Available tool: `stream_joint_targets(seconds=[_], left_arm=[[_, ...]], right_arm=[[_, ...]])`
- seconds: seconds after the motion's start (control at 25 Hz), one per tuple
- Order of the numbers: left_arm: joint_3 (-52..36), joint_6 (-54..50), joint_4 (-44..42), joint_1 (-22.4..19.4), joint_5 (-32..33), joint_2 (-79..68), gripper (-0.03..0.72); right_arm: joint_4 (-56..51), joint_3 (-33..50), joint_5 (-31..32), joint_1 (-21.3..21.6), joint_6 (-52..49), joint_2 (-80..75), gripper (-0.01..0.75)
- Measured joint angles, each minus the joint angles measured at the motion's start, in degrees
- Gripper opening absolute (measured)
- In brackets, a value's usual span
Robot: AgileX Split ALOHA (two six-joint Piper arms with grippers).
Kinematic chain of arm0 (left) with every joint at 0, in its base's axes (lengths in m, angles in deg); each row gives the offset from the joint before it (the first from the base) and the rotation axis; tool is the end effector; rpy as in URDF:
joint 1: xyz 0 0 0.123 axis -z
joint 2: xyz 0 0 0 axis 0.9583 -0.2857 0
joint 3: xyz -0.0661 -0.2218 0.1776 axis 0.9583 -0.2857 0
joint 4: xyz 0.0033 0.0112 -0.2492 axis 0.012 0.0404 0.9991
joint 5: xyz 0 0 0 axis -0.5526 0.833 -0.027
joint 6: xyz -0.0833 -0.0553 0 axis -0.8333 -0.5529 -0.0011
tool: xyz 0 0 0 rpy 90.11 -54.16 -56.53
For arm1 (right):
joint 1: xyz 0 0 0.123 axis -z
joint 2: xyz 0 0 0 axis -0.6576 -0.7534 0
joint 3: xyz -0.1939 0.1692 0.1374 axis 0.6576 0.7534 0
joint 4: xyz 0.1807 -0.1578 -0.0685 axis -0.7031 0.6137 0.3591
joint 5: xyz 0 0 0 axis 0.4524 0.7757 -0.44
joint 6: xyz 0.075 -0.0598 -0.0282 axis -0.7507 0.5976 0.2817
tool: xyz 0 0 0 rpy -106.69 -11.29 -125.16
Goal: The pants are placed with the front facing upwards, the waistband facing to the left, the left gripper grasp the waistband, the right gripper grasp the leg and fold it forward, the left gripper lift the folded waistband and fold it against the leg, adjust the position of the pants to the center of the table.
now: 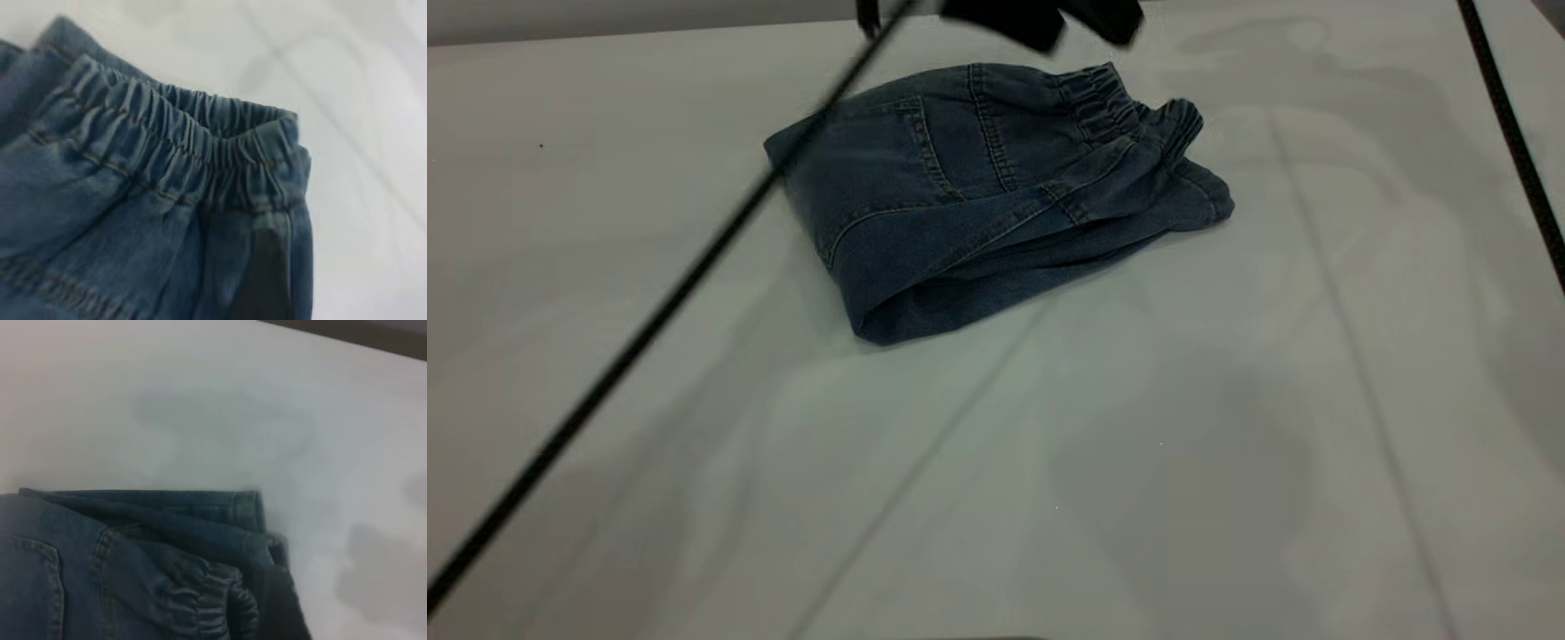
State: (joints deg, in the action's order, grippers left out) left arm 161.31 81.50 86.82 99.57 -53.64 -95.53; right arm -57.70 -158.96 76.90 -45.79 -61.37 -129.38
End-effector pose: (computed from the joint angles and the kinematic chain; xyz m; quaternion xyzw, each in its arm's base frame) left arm 0.4192 -0.2522 0.1732 0.2971 0.8770 -0.2609 0.2731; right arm 0.5497 0.0918 0.2166 -0.1236 0.9324 0.2370 0.2432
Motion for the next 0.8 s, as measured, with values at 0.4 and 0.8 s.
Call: stream_joint_targets(seconds=[0.4,0.8], left_arm=[[0.4,-8.8,-19.1,-5.5,9.5,18.0,0.570],[0.4,-18.1,-27.5,-14.0,13.2,31.8,0.570]], right_arm=[[-3.5,0.0,0.1,-2.6,-2.9,3.1,0.416],[5.9,0.4,0.0,-18.7,-3.0,0.6,0.416]])
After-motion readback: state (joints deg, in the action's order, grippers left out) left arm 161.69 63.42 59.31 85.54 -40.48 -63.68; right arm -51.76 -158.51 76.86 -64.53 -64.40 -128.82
